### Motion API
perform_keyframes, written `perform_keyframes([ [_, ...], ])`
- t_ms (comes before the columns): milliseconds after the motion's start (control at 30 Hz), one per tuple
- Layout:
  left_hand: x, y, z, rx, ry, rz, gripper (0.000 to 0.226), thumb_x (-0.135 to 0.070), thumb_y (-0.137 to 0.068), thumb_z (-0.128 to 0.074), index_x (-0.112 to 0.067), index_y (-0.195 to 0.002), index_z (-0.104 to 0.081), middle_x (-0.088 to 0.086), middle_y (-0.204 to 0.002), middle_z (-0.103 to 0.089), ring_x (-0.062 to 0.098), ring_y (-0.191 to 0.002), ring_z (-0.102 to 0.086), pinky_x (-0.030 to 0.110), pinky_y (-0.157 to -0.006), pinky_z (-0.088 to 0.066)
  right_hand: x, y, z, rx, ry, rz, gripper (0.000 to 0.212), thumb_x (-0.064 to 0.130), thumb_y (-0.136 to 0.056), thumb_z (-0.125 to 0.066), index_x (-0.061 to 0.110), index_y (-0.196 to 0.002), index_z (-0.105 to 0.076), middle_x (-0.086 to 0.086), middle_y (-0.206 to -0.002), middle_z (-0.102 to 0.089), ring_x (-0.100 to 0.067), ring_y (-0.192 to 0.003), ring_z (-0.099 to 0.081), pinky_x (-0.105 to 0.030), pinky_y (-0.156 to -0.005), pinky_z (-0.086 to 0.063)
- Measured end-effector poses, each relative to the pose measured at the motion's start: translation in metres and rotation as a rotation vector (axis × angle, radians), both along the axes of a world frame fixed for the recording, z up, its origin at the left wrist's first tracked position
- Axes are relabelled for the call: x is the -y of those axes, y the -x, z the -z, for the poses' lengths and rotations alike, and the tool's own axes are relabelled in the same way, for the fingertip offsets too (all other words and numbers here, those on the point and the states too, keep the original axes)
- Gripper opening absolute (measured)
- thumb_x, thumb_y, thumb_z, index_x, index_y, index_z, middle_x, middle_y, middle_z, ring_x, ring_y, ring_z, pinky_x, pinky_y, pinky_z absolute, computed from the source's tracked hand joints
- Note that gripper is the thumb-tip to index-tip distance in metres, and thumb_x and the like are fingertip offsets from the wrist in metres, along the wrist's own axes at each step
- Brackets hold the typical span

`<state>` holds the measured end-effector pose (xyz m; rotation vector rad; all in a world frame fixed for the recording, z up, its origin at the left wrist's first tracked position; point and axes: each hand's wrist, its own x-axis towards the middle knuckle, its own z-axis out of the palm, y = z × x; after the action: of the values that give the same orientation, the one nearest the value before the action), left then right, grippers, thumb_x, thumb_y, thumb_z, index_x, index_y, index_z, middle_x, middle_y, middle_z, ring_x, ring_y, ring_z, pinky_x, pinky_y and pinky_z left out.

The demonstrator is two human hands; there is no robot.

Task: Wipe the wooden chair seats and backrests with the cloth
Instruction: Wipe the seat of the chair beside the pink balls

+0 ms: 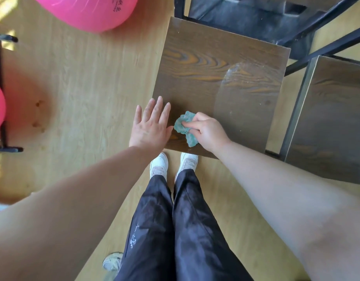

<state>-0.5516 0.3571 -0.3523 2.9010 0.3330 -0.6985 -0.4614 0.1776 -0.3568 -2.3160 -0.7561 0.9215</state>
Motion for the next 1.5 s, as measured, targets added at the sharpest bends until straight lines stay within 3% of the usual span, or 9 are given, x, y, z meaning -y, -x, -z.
perform_keyframes([
  [200,0.006,0.011,-0.002,-0.011,0.010,0.030,0.065,-0.044,-0.103,-0.030,-0.020,-0.158,-0.005,0.004,-0.167,-0.001,0.024,-0.153,0.002,0.050,-0.123,-0.002,0.012,0.035,0.000,-0.065,-0.010,0.021,0.027,0.011,-0.094,-0.060,0.017,-0.118,-0.071,-0.007,-0.092,-0.057,-0.019,-0.088,-0.056,-0.030,-0.083,-0.045],
  [400,0.013,0.016,-0.006,-0.037,0.013,0.045,0.065,-0.044,-0.103,-0.028,-0.020,-0.158,-0.004,0.004,-0.167,0.001,0.024,-0.153,0.003,0.050,-0.123,-0.001,0.022,0.058,-0.001,-0.184,0.010,0.054,0.022,0.012,-0.094,-0.061,0.011,-0.112,-0.073,0.003,-0.092,-0.054,-0.013,-0.088,-0.053,-0.030,-0.087,-0.046],
  [567,0.020,0.011,-0.009,-0.032,0.003,0.081,0.065,-0.044,-0.103,-0.031,-0.020,-0.158,-0.005,0.004,-0.167,-0.001,0.025,-0.153,0.002,0.050,-0.123,-0.003,0.030,0.049,-0.007,-0.259,-0.020,0.256,0.029,0.005,-0.092,-0.060,0.017,-0.115,-0.073,0.008,-0.097,-0.056,-0.007,-0.090,-0.053,-0.004,-0.079,-0.034],
  [700,0.027,-0.013,-0.010,-0.002,0.006,0.100,0.066,-0.043,-0.102,-0.033,-0.021,-0.158,-0.005,0.003,-0.167,-0.002,0.023,-0.153,0.001,0.048,-0.123,-0.003,0.042,0.012,-0.013,-0.172,-0.080,0.461,0.029,0.008,-0.093,-0.061,0.021,-0.116,-0.072,0.013,-0.096,-0.056,-0.001,-0.089,-0.055,0.001,-0.078,-0.036],
  [833,0.035,-0.053,-0.010,0.031,0.010,0.084,0.066,-0.042,-0.103,-0.032,-0.021,-0.158,-0.002,0.002,-0.167,0.001,0.021,-0.153,0.004,0.047,-0.123,0.001,0.052,-0.053,-0.014,-0.065,-0.082,0.591,0.028,0.010,-0.093,-0.060,0.018,-0.118,-0.071,0.007,-0.101,-0.056,-0.005,-0.094,-0.056,0.001,-0.079,-0.036],
  [1033,0.045,-0.128,-0.011,0.100,-0.005,0.112,0.063,-0.042,-0.105,-0.025,-0.021,-0.158,0.001,0.003,-0.167,0.002,0.022,-0.153,0.005,0.047,-0.124,-0.002,0.067,-0.162,-0.012,0.065,-0.020,0.748,0.029,0.017,-0.097,-0.057,0.025,-0.123,-0.068,0.012,-0.109,-0.052,-0.006,-0.097,-0.054,0.008,-0.069,-0.034],
  [1133,0.048,-0.164,-0.008,0.123,-0.026,0.136,0.062,-0.042,-0.105,-0.022,-0.021,-0.157,0.004,0.003,-0.167,0.005,0.023,-0.153,0.006,0.047,-0.123,0.000,0.072,-0.205,-0.008,0.110,-0.012,0.782,0.032,0.015,-0.098,-0.055,0.023,-0.126,-0.066,0.009,-0.112,-0.052,-0.009,-0.101,-0.054,0.003,-0.075,-0.034],
  [1333,0.057,-0.205,-0.003,0.153,-0.028,0.172,0.061,-0.042,-0.105,-0.019,-0.021,-0.157,0.003,0.004,-0.167,0.006,0.024,-0.153,0.009,0.046,-0.121,0.005,0.074,-0.230,0.005,0.123,0.130,0.802,0.046,0.017,-0.097,-0.058,0.024,-0.142,-0.050,0.000,-0.130,-0.054,-0.018,-0.116,-0.056,-0.031,-0.099,-0.048],
  [1500,0.061,-0.209,0.001,0.125,-0.019,0.186,0.061,-0.043,-0.105,-0.019,-0.021,-0.157,0.004,0.004,-0.166,0.007,0.024,-0.153,0.010,0.046,-0.121,0.004,0.071,-0.232,0.008,0.113,0.193,0.797,0.049,0.019,-0.097,-0.059,0.027,-0.143,-0.048,0.000,-0.136,-0.051,-0.020,-0.120,-0.053,-0.030,-0.095,-0.050],
])
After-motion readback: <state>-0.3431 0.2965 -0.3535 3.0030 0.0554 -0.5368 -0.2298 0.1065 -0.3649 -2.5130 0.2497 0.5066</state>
